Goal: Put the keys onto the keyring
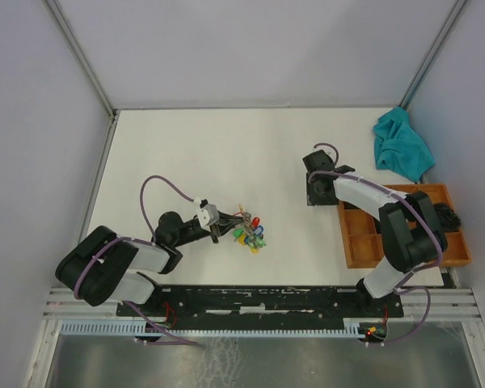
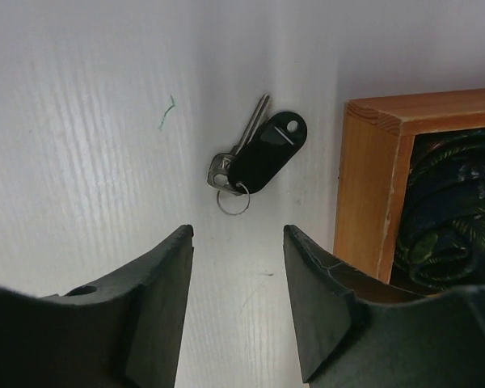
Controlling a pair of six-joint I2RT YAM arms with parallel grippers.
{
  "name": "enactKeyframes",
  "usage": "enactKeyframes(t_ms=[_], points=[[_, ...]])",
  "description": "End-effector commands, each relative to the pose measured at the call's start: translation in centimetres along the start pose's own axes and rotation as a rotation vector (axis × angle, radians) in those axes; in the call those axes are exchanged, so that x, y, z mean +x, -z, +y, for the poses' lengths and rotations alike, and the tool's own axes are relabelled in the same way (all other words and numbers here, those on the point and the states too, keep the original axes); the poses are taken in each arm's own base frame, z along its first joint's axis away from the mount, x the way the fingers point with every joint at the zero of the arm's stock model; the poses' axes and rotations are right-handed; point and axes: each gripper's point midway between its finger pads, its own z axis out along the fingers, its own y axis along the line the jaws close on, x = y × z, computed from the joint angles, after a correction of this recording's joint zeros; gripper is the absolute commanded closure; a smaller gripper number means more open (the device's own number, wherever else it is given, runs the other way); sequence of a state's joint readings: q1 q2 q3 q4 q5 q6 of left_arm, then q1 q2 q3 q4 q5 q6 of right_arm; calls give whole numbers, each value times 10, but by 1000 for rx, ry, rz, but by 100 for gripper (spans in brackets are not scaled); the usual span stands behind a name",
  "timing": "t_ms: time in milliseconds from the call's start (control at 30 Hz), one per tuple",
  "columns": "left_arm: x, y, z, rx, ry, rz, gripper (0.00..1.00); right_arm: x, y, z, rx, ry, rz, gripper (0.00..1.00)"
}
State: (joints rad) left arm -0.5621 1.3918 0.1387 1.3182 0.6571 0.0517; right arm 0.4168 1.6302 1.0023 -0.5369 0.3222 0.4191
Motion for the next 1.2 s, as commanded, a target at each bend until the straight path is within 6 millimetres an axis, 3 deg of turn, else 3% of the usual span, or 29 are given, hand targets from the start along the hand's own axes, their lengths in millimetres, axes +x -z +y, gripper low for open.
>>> enactKeyframes(t_ms=[0, 200, 400, 500, 700, 900, 1033, 1167], points=[[-23, -2, 1, 26, -127, -76, 97, -25, -9, 1, -2, -120, -35, 46], [-21, -2, -7, 75, -156, -73, 97, -20, -29, 2, 11, -150, 6, 54], [-15, -2, -14, 127, -193, -62, 97, 3, -35, 10, -32, -124, 98, 69], [-15, -1, -17, 143, -214, -67, 97, 16, -31, 18, -72, -123, 140, 78], [-17, -1, -16, 138, -226, -76, 97, 40, -8, 45, -135, -81, 156, 84], [-19, 0, -14, 123, -223, -78, 97, 43, 23, 81, -225, 26, 105, 79], [-20, 0, -13, 116, -218, -75, 97, 28, 46, 82, -248, 90, 66, 65], [-19, 0, -12, 110, -213, -68, 97, 24, 61, 81, -291, 186, 63, 61]])
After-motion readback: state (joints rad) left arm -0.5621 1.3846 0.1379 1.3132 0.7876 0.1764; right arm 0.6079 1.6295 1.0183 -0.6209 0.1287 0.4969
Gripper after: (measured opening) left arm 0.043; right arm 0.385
